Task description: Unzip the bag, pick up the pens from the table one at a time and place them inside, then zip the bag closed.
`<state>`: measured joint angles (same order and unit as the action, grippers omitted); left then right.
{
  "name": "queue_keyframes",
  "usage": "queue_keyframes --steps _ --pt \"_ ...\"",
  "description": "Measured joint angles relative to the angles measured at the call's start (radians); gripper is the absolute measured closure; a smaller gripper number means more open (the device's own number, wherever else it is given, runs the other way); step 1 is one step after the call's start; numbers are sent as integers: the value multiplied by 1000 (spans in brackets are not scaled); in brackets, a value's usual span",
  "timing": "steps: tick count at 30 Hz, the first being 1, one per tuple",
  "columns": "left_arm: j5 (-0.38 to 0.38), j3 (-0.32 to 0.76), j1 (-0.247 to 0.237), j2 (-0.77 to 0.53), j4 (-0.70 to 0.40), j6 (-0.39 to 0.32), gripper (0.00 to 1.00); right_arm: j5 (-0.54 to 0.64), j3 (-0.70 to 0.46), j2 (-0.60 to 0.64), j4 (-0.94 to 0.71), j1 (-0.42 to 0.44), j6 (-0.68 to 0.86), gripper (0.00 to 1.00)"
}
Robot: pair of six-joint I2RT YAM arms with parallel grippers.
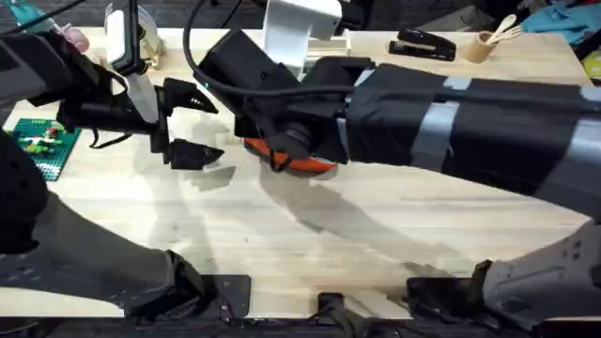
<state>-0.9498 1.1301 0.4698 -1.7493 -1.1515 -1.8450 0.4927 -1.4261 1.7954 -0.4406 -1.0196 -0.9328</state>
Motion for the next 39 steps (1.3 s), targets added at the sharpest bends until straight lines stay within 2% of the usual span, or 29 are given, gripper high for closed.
queue_keyframes --steps 6,16,24,39 --pt "-45 0 -29 0 3 0 7 1 0 -3 -54 -26 14 971" --pt "-53 0 -133 0 77 -3 8 -9 0 -44 -63 -28 26 971" --pt "-53 0 -191 -24 116 21 7 -11 0 -44 -65 -33 29 971" --pt "-53 0 -204 -39 89 145 7 -11 0 -44 -65 -33 29 971"
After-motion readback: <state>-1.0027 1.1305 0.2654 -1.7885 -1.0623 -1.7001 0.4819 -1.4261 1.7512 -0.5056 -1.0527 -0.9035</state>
